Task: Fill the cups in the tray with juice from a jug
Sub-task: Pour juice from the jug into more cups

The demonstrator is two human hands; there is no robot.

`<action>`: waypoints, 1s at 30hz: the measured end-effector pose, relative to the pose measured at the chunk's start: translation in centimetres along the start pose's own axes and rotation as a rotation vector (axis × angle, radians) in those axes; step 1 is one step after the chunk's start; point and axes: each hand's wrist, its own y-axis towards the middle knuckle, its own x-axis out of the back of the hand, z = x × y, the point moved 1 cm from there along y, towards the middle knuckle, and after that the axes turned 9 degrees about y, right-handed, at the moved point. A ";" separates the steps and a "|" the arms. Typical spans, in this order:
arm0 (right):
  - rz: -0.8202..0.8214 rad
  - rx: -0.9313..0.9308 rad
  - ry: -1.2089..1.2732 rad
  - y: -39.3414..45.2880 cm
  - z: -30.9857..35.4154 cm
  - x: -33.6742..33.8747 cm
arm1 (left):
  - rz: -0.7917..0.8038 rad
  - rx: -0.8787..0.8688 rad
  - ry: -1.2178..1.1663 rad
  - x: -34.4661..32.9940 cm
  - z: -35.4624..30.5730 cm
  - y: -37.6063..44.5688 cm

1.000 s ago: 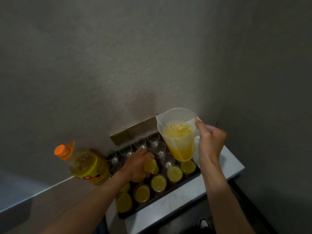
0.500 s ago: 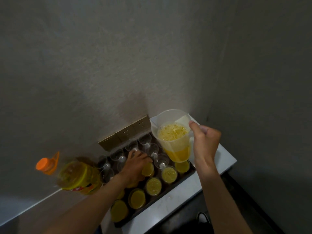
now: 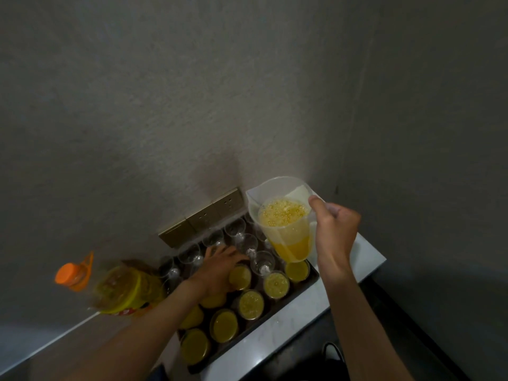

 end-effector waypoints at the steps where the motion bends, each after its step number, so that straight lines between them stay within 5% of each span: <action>1: 0.005 0.001 0.004 0.0 0.0 0.0 | 0.010 0.012 -0.013 0.7 -0.2 0.1; 15: -0.007 -0.005 -0.023 0.3 0.1 0.6 | 0.109 -0.056 0.010 1.2 -3.8 5.4; 30: 0.028 0.007 -0.036 0.1 0.7 0.9 | -0.056 0.046 -0.018 -0.6 -4.4 4.9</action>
